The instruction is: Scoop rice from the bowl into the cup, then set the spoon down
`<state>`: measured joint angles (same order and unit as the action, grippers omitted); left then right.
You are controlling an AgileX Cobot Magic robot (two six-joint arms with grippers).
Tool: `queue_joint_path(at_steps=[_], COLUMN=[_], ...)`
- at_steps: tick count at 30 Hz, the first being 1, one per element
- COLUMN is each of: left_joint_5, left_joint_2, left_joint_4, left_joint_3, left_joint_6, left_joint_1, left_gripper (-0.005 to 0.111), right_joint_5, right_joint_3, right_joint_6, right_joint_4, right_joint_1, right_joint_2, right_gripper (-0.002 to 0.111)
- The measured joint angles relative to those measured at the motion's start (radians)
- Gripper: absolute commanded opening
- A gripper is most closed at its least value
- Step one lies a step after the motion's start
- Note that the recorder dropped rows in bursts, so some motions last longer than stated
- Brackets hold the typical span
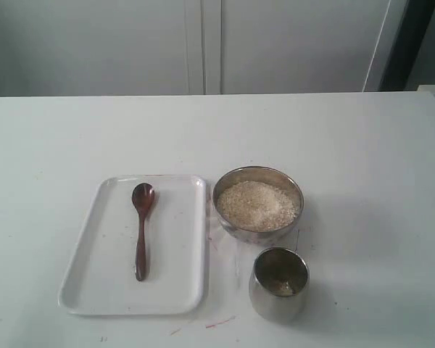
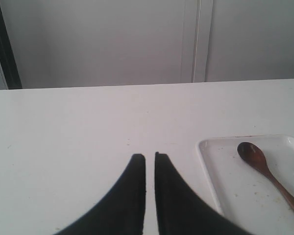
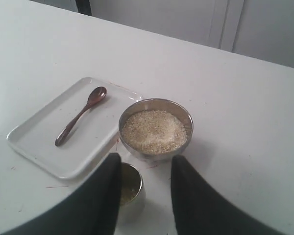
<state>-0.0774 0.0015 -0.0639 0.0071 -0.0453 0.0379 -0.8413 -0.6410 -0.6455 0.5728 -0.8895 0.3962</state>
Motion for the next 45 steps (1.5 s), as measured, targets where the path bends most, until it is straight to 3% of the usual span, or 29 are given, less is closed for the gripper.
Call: queue_joint_path(at_steps=[9, 13, 24, 36, 45], left_joint_5=[0.0, 0.0, 0.0, 0.0, 0.0], left_joint_2=[0.0, 0.0, 0.0, 0.0, 0.0], left_joint_4=[0.0, 0.0, 0.0, 0.0, 0.0], left_joint_3=[0.0, 0.0, 0.0, 0.0, 0.0], left_joint_6=[0.0, 0.0, 0.0, 0.0, 0.0], left_joint_1=[0.0, 0.0, 0.0, 0.0, 0.0], left_gripper=[0.014, 0.014, 0.014, 0.014, 0.014], right_joint_5=[-0.023, 0.056, 0.129, -0.093, 0.021], right_joint_3=[0.0, 0.0, 0.0, 0.0, 0.0], right_joint_6=[0.129, 0.226, 0.237, 0.237, 0.235], right_joint_4=[-0.029, 0.055, 0.095, 0.099, 0.105], right_joint_1=[0.0, 0.0, 0.0, 0.0, 0.0], right_joint_2=[-0.042, -0.042, -0.042, -0.042, -0.042], right_gripper=[0.029, 0.029, 0.029, 0.029, 0.029])
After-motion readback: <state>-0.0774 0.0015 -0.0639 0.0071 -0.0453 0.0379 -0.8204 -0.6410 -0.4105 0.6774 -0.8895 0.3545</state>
